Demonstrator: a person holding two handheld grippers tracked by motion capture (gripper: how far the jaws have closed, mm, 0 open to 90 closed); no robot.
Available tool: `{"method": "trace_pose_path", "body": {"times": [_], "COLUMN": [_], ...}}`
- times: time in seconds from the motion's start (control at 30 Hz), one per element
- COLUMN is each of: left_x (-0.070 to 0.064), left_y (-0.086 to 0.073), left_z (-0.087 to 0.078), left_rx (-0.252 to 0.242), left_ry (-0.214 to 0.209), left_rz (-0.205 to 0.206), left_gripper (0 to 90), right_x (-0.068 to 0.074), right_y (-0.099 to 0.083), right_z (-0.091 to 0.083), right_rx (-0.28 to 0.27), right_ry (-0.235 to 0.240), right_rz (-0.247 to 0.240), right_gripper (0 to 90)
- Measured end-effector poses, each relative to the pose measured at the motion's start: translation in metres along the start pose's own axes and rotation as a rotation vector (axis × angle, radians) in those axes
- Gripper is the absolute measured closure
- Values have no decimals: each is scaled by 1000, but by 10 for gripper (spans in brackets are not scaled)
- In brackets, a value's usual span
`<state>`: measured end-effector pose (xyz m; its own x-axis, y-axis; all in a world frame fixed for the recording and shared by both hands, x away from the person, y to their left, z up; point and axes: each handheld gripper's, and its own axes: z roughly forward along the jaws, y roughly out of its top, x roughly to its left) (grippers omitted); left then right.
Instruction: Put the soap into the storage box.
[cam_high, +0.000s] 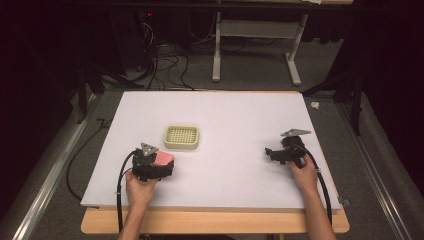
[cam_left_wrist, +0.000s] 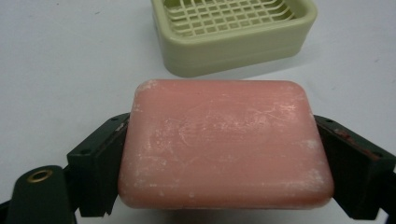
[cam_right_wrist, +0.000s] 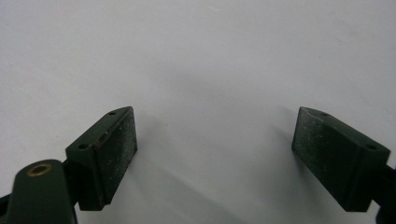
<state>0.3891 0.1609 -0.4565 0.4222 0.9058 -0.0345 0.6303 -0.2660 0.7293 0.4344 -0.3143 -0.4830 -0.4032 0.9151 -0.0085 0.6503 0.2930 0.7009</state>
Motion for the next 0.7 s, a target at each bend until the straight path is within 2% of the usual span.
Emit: {"method": "trace_pose_path", "body": {"times": [0.1,0.37,0.7], "left_x": [-3,-9,-14], "left_y": [3,11,23], "left_z": [-3,-9,-17], "left_rx": [-5,-5,-22], "left_ry": [-6,-35,-48], "left_rz": [10,6,6], "left_gripper": [138,139,139], "right_x": [0,0,0], "right_y": [0,0,0], "right_z": [0,0,0], "right_rx": [0,0,0], "right_ry": [0,0,0], "right_rz": [0,0,0], "right_gripper": [146,145,146]}}
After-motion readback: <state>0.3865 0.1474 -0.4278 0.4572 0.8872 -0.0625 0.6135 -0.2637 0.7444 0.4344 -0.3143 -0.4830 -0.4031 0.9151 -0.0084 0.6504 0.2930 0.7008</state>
